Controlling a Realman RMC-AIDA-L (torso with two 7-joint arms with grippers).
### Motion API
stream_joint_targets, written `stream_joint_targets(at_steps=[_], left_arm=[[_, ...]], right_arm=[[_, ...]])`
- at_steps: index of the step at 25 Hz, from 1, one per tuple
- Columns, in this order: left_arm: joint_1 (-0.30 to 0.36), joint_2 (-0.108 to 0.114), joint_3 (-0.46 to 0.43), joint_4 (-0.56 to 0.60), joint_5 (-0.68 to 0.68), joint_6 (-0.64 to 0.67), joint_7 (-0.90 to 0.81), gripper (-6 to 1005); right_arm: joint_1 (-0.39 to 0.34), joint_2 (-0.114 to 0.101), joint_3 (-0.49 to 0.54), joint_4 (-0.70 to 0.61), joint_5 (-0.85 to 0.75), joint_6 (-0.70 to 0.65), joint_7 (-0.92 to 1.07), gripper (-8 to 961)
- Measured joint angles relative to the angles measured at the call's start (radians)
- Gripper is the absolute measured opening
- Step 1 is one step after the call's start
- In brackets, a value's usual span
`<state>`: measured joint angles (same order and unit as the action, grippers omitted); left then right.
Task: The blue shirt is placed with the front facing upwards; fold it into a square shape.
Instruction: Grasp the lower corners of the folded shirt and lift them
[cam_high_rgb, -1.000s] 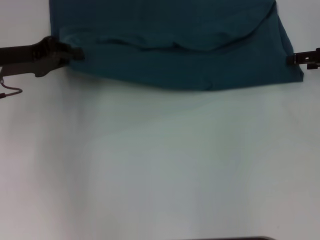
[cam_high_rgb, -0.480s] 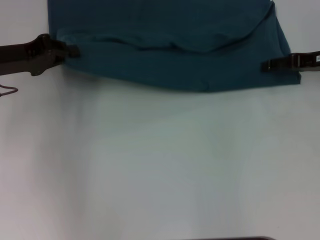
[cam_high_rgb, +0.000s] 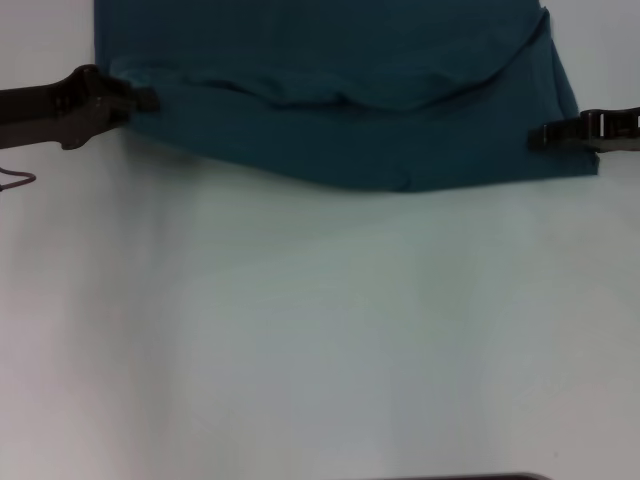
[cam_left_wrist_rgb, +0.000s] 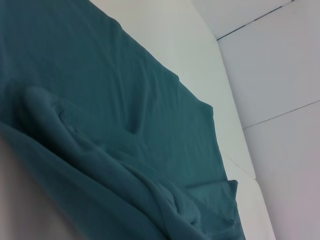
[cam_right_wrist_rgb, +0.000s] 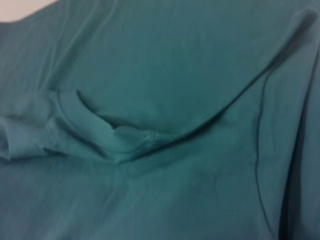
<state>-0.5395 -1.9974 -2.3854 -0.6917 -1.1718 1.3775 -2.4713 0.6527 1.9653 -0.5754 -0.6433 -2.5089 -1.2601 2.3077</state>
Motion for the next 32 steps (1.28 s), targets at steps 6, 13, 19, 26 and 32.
stream_joint_targets(at_steps=[6,13,19,26,32], left_arm=[[-0.003,-0.003,0.0,0.0,0.002,0.0,0.0,23],[-0.003,-0.003,0.0,0.0,0.001,0.0,0.0,23],[-0.001,-0.002,-0.001,0.0,0.0,0.009,-0.001,24],[0.003,0.031,0.017,0.0,0.061,0.121,-0.002,24],[0.037,0.036,0.019,-0.061,0.168,0.316,-0.001,23]], right_arm=[[-0.003,-0.003,-0.005,-0.006,0.0,-0.023,0.002,758],[-0.004,-0.01,-0.005,-0.007,-0.004,-0.037,0.005,445],[-0.01,-0.023,-0.003,-0.06,-0.006,-0.11,0.019,200],[-0.017,-0.044,-0.009,-0.16,-0.084,-0.32,0.059,53],[-0.015,-0.041,-0.014,-0.212,-0.187,-0.495,0.063,31]])
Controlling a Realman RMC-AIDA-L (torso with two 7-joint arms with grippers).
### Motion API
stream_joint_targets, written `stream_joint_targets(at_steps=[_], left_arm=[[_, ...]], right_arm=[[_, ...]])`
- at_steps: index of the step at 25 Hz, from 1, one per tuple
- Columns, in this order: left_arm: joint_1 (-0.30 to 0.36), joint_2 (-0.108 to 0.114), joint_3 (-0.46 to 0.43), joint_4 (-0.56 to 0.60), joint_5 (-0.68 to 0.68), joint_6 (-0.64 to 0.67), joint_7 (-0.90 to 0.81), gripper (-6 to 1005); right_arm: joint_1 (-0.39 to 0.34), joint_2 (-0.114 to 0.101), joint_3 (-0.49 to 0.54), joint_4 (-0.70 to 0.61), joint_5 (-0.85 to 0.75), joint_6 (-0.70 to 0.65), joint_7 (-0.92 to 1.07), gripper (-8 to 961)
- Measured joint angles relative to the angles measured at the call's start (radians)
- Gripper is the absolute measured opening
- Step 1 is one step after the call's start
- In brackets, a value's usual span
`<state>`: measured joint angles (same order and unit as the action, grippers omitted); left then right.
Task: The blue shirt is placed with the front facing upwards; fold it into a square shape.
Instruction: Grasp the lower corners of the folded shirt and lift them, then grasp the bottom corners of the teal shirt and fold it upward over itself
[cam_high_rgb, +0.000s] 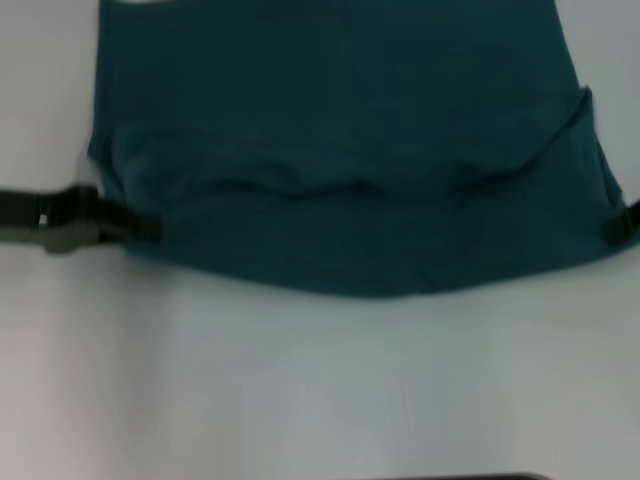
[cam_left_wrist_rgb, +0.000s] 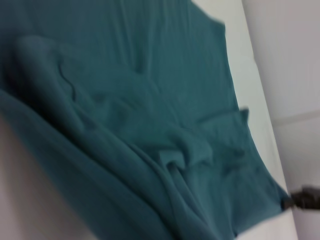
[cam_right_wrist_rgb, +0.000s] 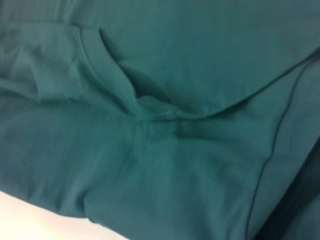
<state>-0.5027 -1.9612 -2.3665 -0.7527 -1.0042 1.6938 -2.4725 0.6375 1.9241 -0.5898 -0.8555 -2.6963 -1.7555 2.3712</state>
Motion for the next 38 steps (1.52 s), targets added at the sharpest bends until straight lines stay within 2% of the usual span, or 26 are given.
stream_joint_targets(at_steps=[7,9,18,23,27,29,31,34,35,38], left_arm=[[0.099,-0.044,0.004,-0.159,0.089,0.234,-0.009,24],[0.115,-0.05,0.004,-0.177,0.127,0.281,0.004,24],[0.169,-0.05,0.059,-0.172,0.232,0.342,0.049,23],[0.168,-0.047,0.1,-0.162,0.233,0.345,0.054,24],[0.167,-0.048,0.096,-0.166,0.232,0.346,0.054,24],[0.154,-0.044,0.083,-0.172,0.226,0.347,0.054,24],[0.127,-0.033,0.066,-0.174,0.223,0.347,0.054,24],[0.067,-0.003,0.031,-0.145,0.223,0.343,0.054,23],[0.033,0.015,0.01,-0.119,0.224,0.34,0.053,23],[-0.047,0.055,-0.038,-0.068,0.228,0.323,0.042,23]], right_arm=[[-0.028,0.013,-0.061,-0.012,-0.047,-0.167,-0.021,31],[-0.048,0.02,-0.084,-0.026,-0.05,-0.203,-0.023,31],[-0.154,0.031,-0.167,-0.03,-0.039,-0.231,-0.021,31],[-0.153,0.028,-0.168,-0.018,-0.013,-0.234,-0.026,31],[-0.139,0.026,-0.162,-0.014,0.019,-0.234,-0.029,31],[-0.131,0.017,-0.149,-0.013,0.081,-0.234,-0.031,31],[-0.121,-0.006,-0.134,-0.011,0.187,-0.232,-0.035,32],[-0.095,-0.052,-0.101,0.017,0.332,-0.223,-0.035,32],[-0.08,-0.067,-0.08,0.031,0.36,-0.215,-0.034,32],[-0.046,-0.101,0.0,0.065,0.378,-0.178,-0.027,32]])
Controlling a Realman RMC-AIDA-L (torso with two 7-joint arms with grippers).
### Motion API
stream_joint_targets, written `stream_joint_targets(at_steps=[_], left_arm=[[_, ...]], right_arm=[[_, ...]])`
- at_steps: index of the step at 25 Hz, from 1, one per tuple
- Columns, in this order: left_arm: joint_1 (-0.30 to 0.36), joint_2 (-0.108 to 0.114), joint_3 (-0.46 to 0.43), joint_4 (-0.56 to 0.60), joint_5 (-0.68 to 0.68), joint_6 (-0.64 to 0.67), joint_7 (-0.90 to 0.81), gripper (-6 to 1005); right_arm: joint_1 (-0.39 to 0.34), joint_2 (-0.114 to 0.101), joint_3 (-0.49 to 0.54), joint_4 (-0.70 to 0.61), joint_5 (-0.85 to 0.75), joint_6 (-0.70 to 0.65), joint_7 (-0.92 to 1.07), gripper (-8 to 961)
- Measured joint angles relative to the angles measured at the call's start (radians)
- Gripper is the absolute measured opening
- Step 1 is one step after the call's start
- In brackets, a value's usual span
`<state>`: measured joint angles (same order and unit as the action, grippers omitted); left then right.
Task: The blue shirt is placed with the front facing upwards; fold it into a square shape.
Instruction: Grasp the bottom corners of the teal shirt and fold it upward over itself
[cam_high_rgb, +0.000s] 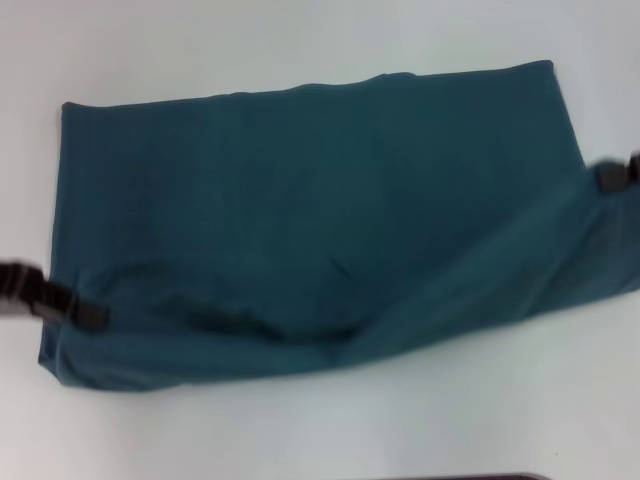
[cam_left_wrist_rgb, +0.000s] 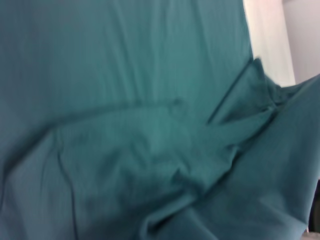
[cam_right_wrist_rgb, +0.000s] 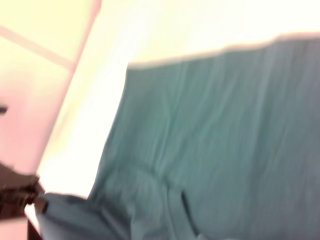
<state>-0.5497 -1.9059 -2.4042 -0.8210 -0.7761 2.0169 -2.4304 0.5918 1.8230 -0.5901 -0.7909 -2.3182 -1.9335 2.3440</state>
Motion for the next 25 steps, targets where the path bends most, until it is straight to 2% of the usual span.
stream_joint_targets(at_steps=[2,5,10,13,18,25], left_arm=[[-0.051,0.023,-0.018,0.023,0.002,-0.015,-0.018,23],[-0.108,0.045,-0.02,0.036,0.004,-0.053,-0.06,23],[-0.19,0.064,-0.011,0.071,0.04,-0.182,-0.152,24],[-0.23,0.06,-0.009,0.1,0.093,-0.266,-0.194,24],[-0.279,0.028,0.005,0.11,0.182,-0.384,-0.256,24],[-0.322,0.038,0.011,0.117,0.186,-0.458,-0.287,23]], right_arm=[[0.014,-0.013,0.034,0.013,0.0,0.033,0.011,32],[0.021,-0.024,0.054,0.019,0.0,0.091,0.038,32],[0.026,-0.019,0.058,0.022,0.001,0.219,0.089,32],[0.03,-0.007,0.047,0.023,-0.001,0.28,0.113,32],[0.048,0.013,0.032,0.024,-0.003,0.36,0.142,32],[0.086,0.03,-0.005,0.04,-0.01,0.484,0.175,32]])
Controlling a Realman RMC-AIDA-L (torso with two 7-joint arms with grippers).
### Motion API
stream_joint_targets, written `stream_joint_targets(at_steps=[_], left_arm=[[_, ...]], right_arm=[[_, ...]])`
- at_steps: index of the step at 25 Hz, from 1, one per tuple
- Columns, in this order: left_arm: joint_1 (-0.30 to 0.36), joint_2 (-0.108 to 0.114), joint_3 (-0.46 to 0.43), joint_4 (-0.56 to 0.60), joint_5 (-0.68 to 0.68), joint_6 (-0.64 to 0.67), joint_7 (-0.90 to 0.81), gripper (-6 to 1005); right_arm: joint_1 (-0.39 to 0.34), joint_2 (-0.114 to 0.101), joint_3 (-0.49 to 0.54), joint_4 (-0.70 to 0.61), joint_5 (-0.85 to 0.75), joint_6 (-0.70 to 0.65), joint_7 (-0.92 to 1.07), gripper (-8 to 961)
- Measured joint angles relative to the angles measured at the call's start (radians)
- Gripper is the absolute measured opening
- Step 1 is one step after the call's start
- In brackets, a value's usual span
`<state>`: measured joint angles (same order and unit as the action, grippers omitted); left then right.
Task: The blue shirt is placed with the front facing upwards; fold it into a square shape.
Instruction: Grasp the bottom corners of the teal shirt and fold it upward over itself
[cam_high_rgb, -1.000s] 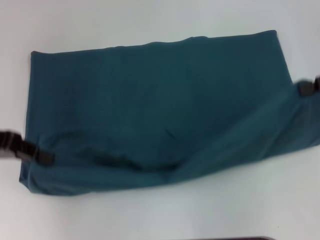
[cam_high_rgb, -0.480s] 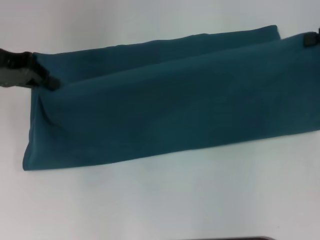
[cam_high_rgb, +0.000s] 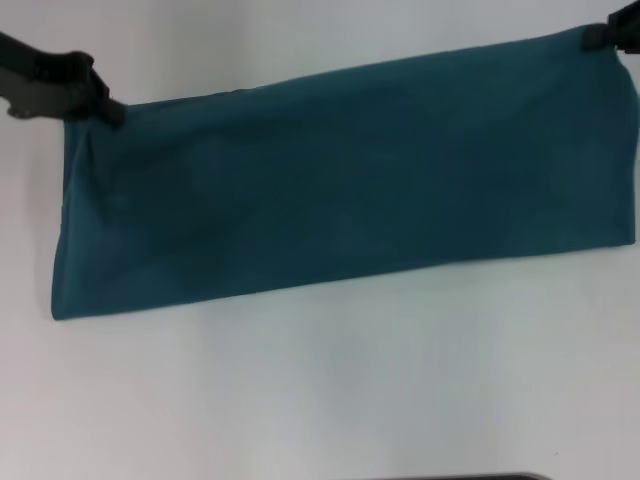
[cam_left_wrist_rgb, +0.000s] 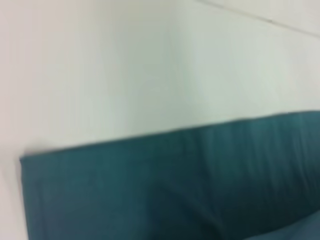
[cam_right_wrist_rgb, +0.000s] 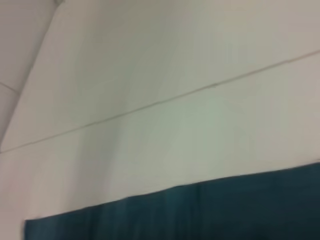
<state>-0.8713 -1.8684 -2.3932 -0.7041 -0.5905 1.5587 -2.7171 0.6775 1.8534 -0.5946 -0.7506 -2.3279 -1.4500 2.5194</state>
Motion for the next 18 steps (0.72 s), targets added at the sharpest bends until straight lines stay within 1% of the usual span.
stream_joint_targets(at_steps=[3,5,7,10,16,18], left_arm=[[-0.022,-0.001,0.021,0.034,0.013,-0.06,-0.003,23],[-0.036,-0.006,0.032,0.062,0.04,-0.103,-0.012,24],[-0.044,-0.013,0.033,0.076,0.066,-0.149,-0.031,24],[-0.043,-0.026,0.033,0.079,0.081,-0.199,-0.05,24],[-0.036,-0.046,0.032,0.09,0.083,-0.265,-0.054,24],[-0.039,-0.047,0.033,0.105,0.083,-0.279,-0.05,24]], right_arm=[[0.017,0.008,-0.054,0.043,-0.022,0.078,0.011,32],[0.03,0.014,-0.072,0.066,-0.049,0.128,0.015,31],[0.04,0.025,-0.079,0.077,-0.077,0.171,0.021,35],[0.044,0.034,-0.079,0.077,-0.094,0.21,0.025,47],[0.047,0.036,-0.078,0.077,-0.094,0.266,0.025,70],[0.05,0.036,-0.079,0.078,-0.094,0.275,0.026,78]])
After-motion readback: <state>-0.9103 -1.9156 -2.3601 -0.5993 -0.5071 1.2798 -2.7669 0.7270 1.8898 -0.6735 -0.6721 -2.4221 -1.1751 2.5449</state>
